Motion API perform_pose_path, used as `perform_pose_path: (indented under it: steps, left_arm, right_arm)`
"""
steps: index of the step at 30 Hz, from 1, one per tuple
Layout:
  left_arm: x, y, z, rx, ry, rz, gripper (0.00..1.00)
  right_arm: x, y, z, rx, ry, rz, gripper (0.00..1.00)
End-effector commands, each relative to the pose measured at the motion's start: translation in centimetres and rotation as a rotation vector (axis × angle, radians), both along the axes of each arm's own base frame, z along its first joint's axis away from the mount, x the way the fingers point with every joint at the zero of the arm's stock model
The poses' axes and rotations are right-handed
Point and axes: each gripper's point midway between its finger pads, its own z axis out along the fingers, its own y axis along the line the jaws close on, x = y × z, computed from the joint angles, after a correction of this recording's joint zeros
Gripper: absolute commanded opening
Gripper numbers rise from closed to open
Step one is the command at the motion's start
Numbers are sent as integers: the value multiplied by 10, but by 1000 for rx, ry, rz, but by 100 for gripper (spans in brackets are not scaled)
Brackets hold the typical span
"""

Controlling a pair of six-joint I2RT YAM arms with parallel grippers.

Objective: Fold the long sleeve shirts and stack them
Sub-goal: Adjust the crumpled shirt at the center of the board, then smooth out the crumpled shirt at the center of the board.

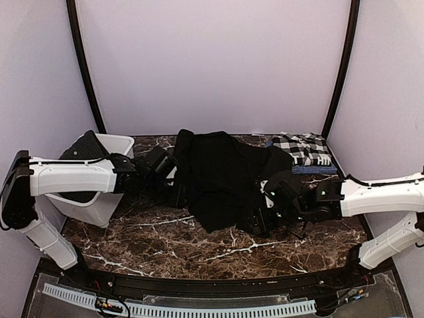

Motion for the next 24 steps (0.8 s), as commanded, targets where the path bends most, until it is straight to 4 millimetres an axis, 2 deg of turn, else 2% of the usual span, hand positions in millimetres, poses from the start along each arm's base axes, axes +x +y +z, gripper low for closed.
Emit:
perform_pose_path:
  steps: [1, 4, 5, 6, 7, 9, 17, 24]
  left_arm:
    - [-38, -29, -14, -18, 37, -52, 54]
    - [-48, -42, -28, 26, 70, -73, 53]
    - [-53, -43, -40, 66, 89, -80, 53]
    - [-52, -47, -40, 69, 89, -82, 53]
    - [-57, -50, -50, 92, 106, -92, 53]
    - [-61, -59, -56, 91, 117, -111, 53]
    - [-57, -79, -70, 145, 97, -140, 55]
    - [-53, -78, -92, 230, 93, -113, 55]
  right_arm:
    - [4, 15, -4, -19, -38, -55, 81]
    - [5, 25, -6, -55, -50, -52, 78]
    - [6, 27, -8, -67, -52, -50, 77]
    - [5, 29, -9, -76, -55, -48, 77]
    - [6, 30, -11, -85, -55, -49, 76]
    - [7, 30, -12, -97, -59, -56, 75]
    - [11, 28, -9, -103, -81, -71, 74]
    - [9, 23, -21, -118, -67, -85, 74]
